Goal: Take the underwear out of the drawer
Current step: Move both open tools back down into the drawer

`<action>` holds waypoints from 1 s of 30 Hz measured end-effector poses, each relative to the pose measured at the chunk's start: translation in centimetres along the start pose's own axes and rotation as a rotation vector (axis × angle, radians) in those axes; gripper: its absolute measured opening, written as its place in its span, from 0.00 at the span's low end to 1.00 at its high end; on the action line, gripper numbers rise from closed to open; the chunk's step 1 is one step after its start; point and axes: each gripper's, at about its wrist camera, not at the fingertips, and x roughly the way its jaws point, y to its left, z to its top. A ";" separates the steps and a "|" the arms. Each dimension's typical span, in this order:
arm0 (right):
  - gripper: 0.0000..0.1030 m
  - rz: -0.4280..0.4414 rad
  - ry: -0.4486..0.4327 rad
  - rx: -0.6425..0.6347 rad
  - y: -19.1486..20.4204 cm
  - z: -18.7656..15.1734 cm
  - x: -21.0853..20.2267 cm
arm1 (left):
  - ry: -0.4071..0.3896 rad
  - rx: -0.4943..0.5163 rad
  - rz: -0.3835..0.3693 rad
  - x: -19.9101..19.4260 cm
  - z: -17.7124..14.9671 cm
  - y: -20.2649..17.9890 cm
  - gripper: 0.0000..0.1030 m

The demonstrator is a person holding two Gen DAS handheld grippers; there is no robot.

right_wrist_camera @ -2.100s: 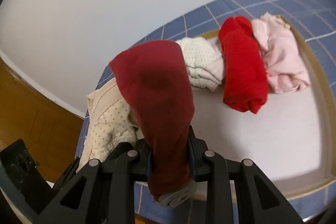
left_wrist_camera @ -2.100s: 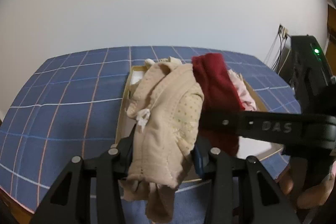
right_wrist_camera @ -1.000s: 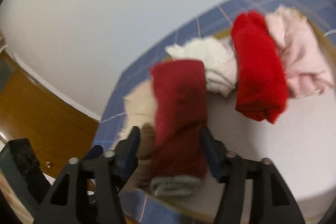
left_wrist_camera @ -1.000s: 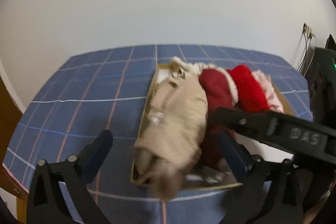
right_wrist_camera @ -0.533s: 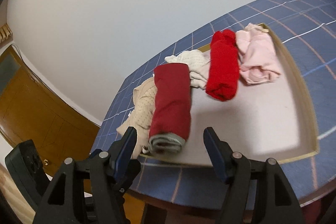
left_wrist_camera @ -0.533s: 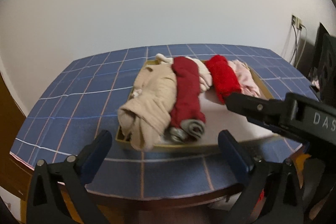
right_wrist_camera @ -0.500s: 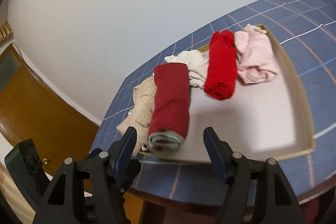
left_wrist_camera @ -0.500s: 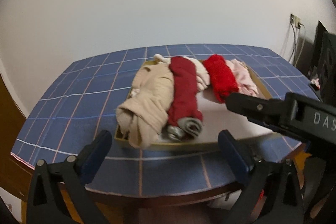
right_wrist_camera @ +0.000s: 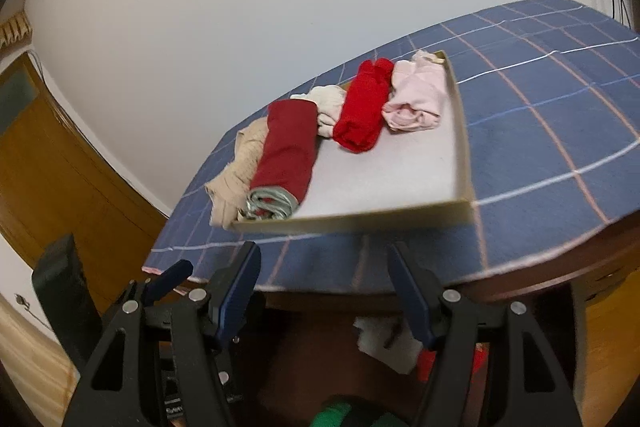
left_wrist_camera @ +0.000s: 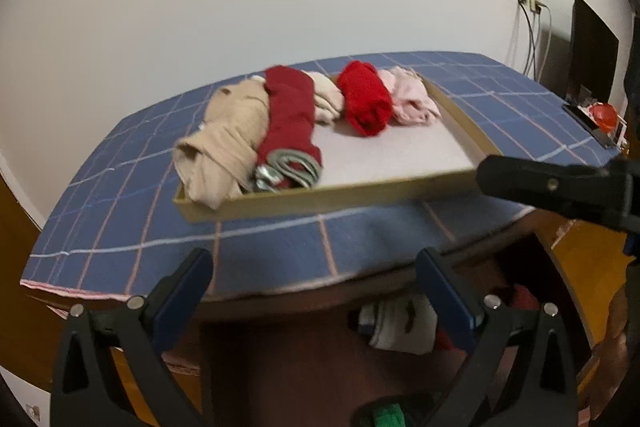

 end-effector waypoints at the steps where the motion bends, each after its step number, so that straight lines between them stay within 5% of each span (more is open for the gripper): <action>1: 0.66 -0.004 0.001 -0.007 -0.1 -0.3 -0.3 | 0.005 0.002 -0.007 0.0 -0.3 -0.3 1.00; 14: 0.66 -0.113 0.066 -0.091 -3.3 -5.2 -3.7 | 0.068 0.082 -0.073 -0.3 -4.8 -1.6 1.00; 30: 0.66 -0.250 0.227 -0.117 -9.2 -10.1 -4.8 | 0.260 0.117 -0.166 2.1 -10.8 -4.1 1.00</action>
